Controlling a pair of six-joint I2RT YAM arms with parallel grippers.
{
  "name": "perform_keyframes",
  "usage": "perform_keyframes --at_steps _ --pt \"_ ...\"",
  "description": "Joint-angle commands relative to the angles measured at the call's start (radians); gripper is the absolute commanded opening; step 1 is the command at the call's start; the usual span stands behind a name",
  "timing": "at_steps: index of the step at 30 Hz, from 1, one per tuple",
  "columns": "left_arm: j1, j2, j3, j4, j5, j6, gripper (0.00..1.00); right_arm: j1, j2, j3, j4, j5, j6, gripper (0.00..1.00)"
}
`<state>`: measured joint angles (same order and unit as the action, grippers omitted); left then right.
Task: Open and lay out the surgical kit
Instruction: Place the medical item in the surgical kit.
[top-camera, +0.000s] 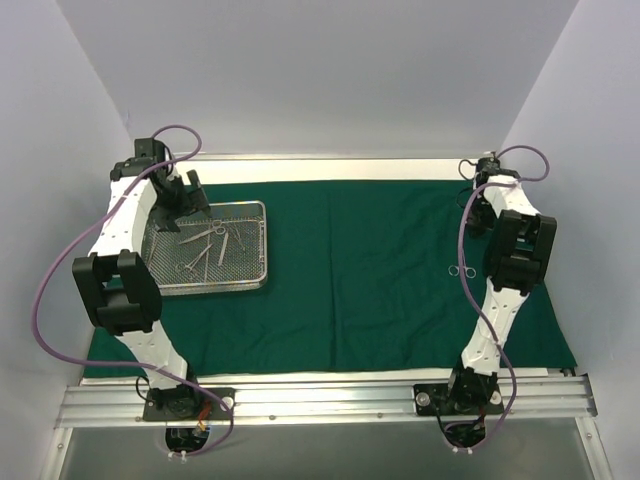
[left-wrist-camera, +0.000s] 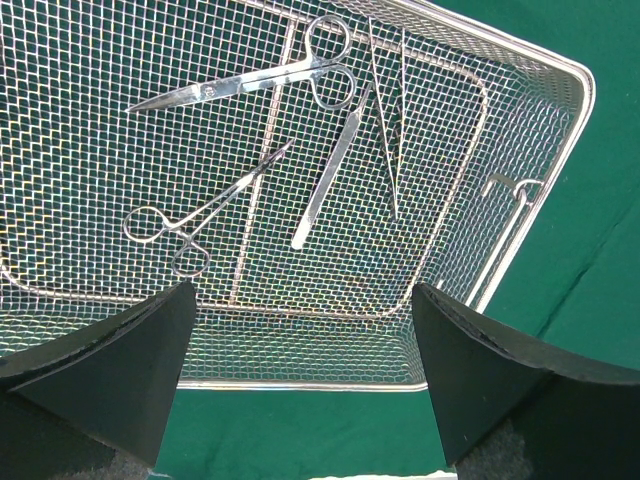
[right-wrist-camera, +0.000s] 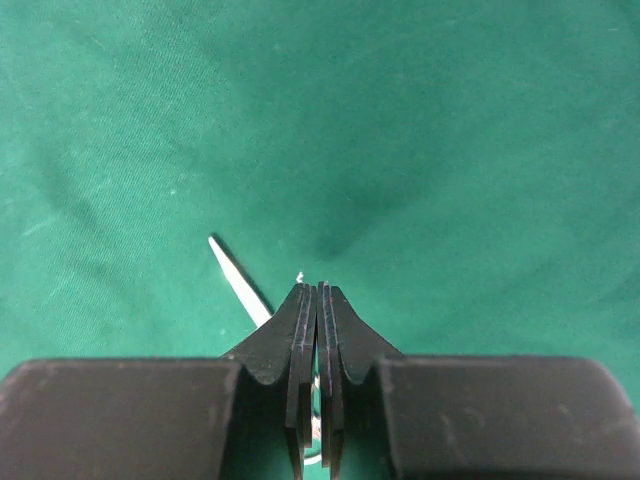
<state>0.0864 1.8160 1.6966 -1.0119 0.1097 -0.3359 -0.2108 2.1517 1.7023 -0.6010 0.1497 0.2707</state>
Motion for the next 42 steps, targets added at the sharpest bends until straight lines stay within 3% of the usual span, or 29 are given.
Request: perform_keyframes --at_steps 1,32,42 --pt "0.01 -0.038 0.021 0.007 0.004 0.006 0.98 0.001 0.014 0.046 -0.043 0.018 0.002 0.0" --pt "0.03 -0.035 0.009 0.006 -0.005 -0.003 0.98 0.077 0.06 -0.007 -0.02 -0.033 -0.028 0.0" --pt "0.03 0.0 0.034 -0.034 -0.034 -0.012 0.97 0.07 -0.019 0.023 -0.051 0.004 -0.019 0.0"
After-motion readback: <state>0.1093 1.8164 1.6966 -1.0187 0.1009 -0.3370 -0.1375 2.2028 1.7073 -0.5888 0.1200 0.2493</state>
